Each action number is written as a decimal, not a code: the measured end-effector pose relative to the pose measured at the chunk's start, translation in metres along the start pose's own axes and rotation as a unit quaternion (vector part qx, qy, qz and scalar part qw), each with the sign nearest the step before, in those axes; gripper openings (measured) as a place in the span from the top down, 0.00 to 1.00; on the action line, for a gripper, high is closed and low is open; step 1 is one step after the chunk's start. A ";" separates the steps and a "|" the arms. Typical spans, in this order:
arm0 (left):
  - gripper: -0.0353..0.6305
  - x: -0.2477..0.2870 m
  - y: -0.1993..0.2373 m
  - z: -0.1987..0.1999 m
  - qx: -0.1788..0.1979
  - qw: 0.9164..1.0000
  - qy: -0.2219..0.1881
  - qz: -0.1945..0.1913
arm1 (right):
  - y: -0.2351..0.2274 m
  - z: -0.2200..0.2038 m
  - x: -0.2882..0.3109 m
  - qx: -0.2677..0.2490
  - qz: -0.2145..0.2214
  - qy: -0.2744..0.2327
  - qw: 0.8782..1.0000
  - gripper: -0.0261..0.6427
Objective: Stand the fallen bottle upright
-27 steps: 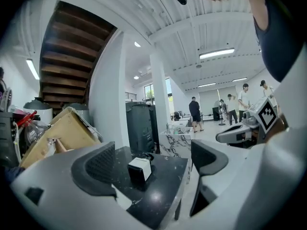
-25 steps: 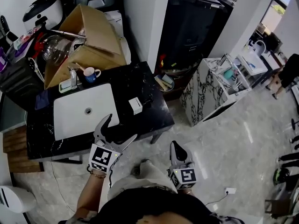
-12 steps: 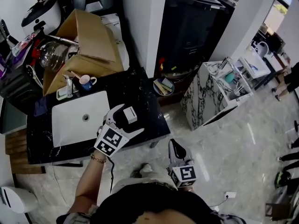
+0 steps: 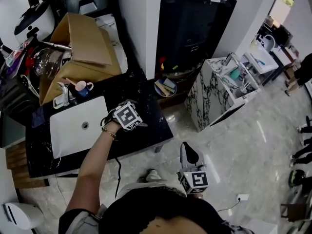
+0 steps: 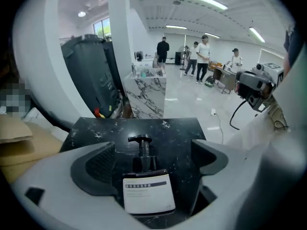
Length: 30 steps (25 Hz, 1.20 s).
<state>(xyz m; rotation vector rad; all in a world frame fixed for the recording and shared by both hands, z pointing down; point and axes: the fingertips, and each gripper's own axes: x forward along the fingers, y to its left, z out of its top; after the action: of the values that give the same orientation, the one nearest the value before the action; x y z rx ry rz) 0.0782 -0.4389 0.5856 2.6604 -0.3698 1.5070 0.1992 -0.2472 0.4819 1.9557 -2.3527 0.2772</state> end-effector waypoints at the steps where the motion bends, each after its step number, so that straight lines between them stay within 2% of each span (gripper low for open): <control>1: 0.21 0.010 0.000 -0.004 -0.001 1.000 0.025 -0.019 | -0.003 0.000 -0.002 0.001 -0.007 0.000 1.000 0.96; 5: 0.21 0.038 0.004 -0.013 0.008 0.993 0.105 -0.059 | -0.014 -0.003 -0.008 0.007 -0.027 0.001 1.000 0.96; 10: 0.22 0.062 0.010 -0.021 -0.007 0.982 0.165 -0.087 | -0.023 -0.006 -0.014 0.018 -0.048 0.000 0.999 0.96; 11: 0.31 0.065 0.012 -0.021 -0.007 0.981 0.173 -0.086 | -0.024 -0.005 -0.015 0.020 -0.051 -0.001 0.999 0.96; 12: 0.52 0.067 0.014 -0.021 -0.009 0.980 0.177 -0.085 | -0.025 -0.005 -0.015 0.021 -0.053 0.000 0.998 0.96; 13: 0.56 0.069 0.014 -0.021 -0.012 0.980 0.179 -0.089 | -0.026 -0.006 -0.016 0.021 -0.055 0.000 0.998 0.96; 18: 0.62 0.073 0.011 -0.022 -0.029 0.977 0.179 -0.115 | -0.033 -0.014 -0.017 0.015 -0.066 0.007 0.998 0.96; 22: 0.65 0.071 0.013 -0.020 -0.031 0.978 0.179 -0.105 | -0.032 -0.013 -0.016 0.014 -0.063 0.006 0.998 0.96; 27: 0.74 0.052 0.012 -0.010 -0.034 0.985 0.137 -0.096 | -0.029 -0.014 -0.015 0.012 -0.056 0.009 0.998 0.96; 30: 0.75 0.040 0.013 -0.007 -0.046 0.990 0.106 -0.087 | -0.027 -0.013 -0.013 0.010 -0.050 0.010 0.999 0.96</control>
<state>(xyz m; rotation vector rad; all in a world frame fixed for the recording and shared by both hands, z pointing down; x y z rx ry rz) 0.0889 -0.4572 0.6231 2.3643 -0.1829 1.6534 0.2269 -0.2368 0.4952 2.0606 -2.2408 0.3120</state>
